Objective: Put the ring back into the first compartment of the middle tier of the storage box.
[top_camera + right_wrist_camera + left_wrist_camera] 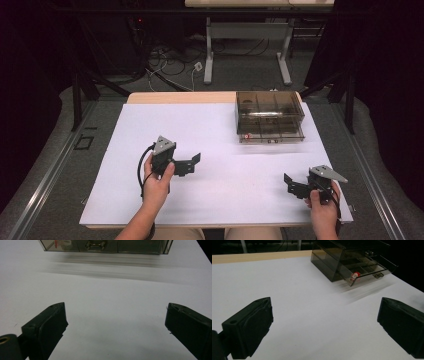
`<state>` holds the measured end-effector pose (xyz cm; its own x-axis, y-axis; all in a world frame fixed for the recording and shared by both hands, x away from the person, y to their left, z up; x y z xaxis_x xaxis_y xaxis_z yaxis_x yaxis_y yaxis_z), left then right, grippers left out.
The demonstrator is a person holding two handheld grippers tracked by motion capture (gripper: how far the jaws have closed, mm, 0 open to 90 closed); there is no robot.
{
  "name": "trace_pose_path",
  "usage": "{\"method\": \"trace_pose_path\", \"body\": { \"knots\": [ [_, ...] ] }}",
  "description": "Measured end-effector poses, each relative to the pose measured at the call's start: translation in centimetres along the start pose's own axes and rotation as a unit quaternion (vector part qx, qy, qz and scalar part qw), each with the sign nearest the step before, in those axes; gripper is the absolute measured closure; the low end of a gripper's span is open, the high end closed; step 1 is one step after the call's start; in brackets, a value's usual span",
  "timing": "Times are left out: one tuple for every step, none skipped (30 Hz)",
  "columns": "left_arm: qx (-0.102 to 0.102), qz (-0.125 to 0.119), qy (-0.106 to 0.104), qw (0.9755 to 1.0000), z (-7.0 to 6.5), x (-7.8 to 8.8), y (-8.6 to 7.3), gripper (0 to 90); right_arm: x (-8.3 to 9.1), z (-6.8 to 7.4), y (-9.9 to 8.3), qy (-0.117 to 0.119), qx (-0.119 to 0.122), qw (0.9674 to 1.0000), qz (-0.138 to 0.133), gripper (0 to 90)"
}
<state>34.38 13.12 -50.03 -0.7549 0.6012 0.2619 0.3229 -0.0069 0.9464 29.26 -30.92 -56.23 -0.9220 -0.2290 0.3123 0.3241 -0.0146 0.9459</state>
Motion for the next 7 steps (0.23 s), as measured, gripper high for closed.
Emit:
{"method": "trace_pose_path", "body": {
  "knots": [
    [0.005,-0.004,0.001,1.0000,0.1,0.4,-0.2,0.2,0.1,0.0,0.0,0.003,-0.001,1.0000,0.007,3.4],
    [0.011,-0.008,0.008,0.9999,0.3,0.8,-0.3,0.2,0.1,0.0,0.0,0.004,-0.002,1.0000,0.008,3.4],
    [0.015,-0.010,0.015,0.9997,0.5,1.1,-0.5,0.2,0.1,0.1,0.0,0.004,-0.005,0.9999,0.008,3.4],
    [0.022,-0.015,0.021,0.9994,0.7,1.6,-0.7,0.2,0.1,0.1,0.1,0.002,-0.004,0.9999,0.012,3.4],
    [0.023,-0.017,0.021,0.9994,0.9,1.9,-0.8,0.2,0.2,0.1,0.1,0.003,-0.004,0.9999,0.015,3.3],
    [0.025,-0.020,0.022,0.9993,1.0,2.2,-1.0,0.2,0.2,0.2,0.1,0.002,-0.003,0.9999,0.014,3.3],
    [0.027,-0.022,0.026,0.9991,1.2,2.6,-1.2,0.2,0.2,0.2,0.1,0.002,-0.003,0.9999,0.014,3.4]
  ]
}}
Point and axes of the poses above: each handheld gripper's, and its own axes: x roughly backward along the jaws, y roughly out of its top, z roughly to its left, the point moved 1 cm from there along -x, roughly forward along the jaws, and after that the axes turned 11 degrees about -z, right-handed, at the moved point
